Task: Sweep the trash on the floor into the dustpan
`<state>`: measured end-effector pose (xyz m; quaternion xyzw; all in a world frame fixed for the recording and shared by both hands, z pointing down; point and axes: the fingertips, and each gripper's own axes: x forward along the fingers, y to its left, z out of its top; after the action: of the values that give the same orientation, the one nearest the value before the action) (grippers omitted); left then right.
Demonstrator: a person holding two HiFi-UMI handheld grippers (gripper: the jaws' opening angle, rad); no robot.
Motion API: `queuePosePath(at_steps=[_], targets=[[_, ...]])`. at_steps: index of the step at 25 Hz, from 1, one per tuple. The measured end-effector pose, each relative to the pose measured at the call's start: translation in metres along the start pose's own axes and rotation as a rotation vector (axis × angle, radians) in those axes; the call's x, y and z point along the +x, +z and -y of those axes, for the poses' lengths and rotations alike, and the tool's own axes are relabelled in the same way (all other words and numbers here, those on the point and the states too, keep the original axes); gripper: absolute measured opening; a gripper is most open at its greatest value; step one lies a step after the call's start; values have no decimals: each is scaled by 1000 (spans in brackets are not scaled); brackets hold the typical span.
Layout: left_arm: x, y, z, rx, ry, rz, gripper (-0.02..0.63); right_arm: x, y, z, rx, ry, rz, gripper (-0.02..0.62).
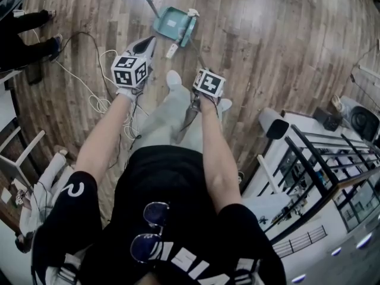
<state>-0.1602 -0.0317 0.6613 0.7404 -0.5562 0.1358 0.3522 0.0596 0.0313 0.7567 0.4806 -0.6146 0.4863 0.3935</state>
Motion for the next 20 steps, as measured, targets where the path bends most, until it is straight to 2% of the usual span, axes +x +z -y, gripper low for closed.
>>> queuePosePath(at_steps=[4, 10, 16, 20], targets=[[3, 2, 9, 12, -7, -7, -2, -13, 4, 11, 20, 5, 12, 84], [23, 18, 35, 37, -17, -19, -2, -36, 19, 55, 42, -20, 22, 83], [77, 54, 53, 59, -15, -34, -2, -31, 90, 96, 43, -40, 60, 83], [111, 87, 51, 45, 1, -34, -2, -18, 152, 89, 33, 5, 66, 83]])
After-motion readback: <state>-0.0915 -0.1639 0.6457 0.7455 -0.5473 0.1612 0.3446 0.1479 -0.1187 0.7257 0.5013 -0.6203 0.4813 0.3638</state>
